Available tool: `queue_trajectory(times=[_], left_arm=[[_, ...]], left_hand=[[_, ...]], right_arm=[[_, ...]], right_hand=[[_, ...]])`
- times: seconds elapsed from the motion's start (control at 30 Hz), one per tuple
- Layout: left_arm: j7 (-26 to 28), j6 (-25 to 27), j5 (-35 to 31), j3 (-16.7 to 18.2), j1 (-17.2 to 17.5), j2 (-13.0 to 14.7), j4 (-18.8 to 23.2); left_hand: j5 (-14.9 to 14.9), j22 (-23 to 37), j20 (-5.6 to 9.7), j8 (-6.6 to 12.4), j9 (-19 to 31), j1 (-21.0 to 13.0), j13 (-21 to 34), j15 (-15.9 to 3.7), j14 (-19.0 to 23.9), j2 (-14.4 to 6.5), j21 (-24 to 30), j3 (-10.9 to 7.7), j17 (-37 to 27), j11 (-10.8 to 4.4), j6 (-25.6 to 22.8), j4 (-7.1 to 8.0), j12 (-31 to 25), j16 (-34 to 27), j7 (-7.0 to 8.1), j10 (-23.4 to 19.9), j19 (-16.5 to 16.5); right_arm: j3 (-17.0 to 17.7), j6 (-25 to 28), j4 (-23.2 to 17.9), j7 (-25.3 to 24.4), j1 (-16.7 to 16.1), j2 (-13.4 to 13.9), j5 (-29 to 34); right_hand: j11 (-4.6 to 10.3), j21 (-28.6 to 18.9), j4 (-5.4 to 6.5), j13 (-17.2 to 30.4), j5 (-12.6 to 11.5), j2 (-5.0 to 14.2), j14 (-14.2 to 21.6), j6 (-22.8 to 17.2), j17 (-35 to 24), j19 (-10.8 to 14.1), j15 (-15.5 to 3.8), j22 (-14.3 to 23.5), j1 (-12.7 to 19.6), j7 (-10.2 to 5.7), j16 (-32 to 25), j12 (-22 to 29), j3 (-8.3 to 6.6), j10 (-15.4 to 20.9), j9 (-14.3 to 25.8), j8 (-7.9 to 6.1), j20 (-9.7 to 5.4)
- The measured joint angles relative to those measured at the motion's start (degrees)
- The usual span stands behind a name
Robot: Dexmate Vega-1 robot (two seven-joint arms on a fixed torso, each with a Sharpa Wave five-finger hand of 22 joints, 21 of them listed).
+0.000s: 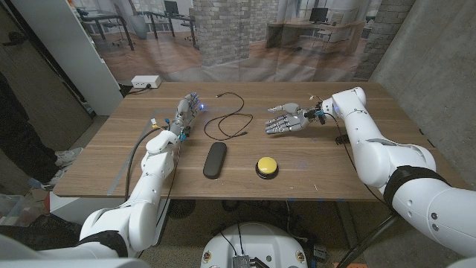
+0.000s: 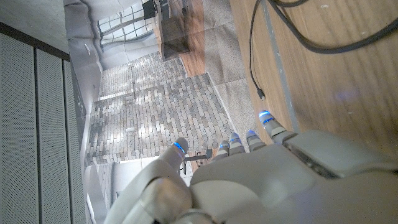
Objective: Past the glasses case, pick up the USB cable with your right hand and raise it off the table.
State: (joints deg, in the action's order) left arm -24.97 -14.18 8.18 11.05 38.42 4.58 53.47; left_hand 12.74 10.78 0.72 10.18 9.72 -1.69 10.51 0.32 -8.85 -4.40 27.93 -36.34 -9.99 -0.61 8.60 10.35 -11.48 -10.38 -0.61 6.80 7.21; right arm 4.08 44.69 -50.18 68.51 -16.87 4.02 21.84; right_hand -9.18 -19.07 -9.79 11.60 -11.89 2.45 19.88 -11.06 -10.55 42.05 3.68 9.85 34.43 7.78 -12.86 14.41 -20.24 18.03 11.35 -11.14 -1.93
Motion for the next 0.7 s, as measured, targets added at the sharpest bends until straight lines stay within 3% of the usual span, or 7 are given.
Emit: queue_trajectory(times=[0.27, 0.53, 0.57, 0.7], left_arm=[[-0.24, -0.66, 0.09, 0.05, -0.75, 0.03, -1.67], [-0.47, -1.33, 0.11, 0.07, -1.62, 0.09, -3.33], [-0.48, -1.38, 0.11, 0.07, -1.85, 0.12, -3.78], [-0.51, -1.7, 0.07, 0.04, -2.3, 0.18, -4.58]], left_hand=[[0.0, 0.0, 0.0, 0.0, 0.0, 0.0, 0.0, 0.0, 0.0, 0.0, 0.0, 0.0, 0.0, 0.0, 0.0, 0.0, 0.0, 0.0, 0.0, 0.0, 0.0], [0.0, 0.0, 0.0, 0.0, 0.0, 0.0, 0.0, 0.0, 0.0, 0.0, 0.0, 0.0, 0.0, 0.0, 0.0, 0.0, 0.0, 0.0, 0.0, 0.0, 0.0], [0.0, 0.0, 0.0, 0.0, 0.0, 0.0, 0.0, 0.0, 0.0, 0.0, 0.0, 0.0, 0.0, 0.0, 0.0, 0.0, 0.0, 0.0, 0.0, 0.0, 0.0], [0.0, 0.0, 0.0, 0.0, 0.0, 0.0, 0.0, 0.0, 0.0, 0.0, 0.0, 0.0, 0.0, 0.0, 0.0, 0.0, 0.0, 0.0, 0.0, 0.0, 0.0]], right_arm=[[-0.33, -1.22, 4.77, 0.06, 2.59, -0.59, 1.23], [0.04, -4.19, 13.8, -1.0, 7.13, -1.23, 1.97], [0.39, -5.32, 16.52, -1.62, 8.38, -1.35, 2.07], [1.14, -7.17, 20.88, -2.83, 10.19, -1.6, 2.2]], right_hand=[[0.59, 0.0, -0.17, 0.19, -0.43, 0.81, 1.15, -0.63, 0.0, 1.14, -0.71, -0.01, 2.18, -0.01, 0.0, 0.0, -0.17, 0.6, -0.01, 0.0, -0.92], [1.08, -0.34, -0.17, 0.28, -0.43, 1.11, 2.47, -1.77, -0.27, 2.95, -1.03, 0.0, 4.03, 0.12, -0.39, 0.44, -0.18, 1.97, -0.01, -0.29, -0.94], [1.17, -0.44, -0.17, 0.28, -0.43, 1.09, 2.94, -2.06, -0.27, 3.2, -1.07, 0.0, 4.01, -0.01, -0.39, 0.44, -0.18, 2.23, -0.01, -0.4, -1.13], [1.39, -0.44, 0.6, 0.28, -0.43, 0.81, 4.32, -2.88, -0.54, 3.89, -1.24, 0.0, 4.29, -0.01, -0.93, 0.89, 0.59, 3.27, -0.01, -0.4, -1.24]])
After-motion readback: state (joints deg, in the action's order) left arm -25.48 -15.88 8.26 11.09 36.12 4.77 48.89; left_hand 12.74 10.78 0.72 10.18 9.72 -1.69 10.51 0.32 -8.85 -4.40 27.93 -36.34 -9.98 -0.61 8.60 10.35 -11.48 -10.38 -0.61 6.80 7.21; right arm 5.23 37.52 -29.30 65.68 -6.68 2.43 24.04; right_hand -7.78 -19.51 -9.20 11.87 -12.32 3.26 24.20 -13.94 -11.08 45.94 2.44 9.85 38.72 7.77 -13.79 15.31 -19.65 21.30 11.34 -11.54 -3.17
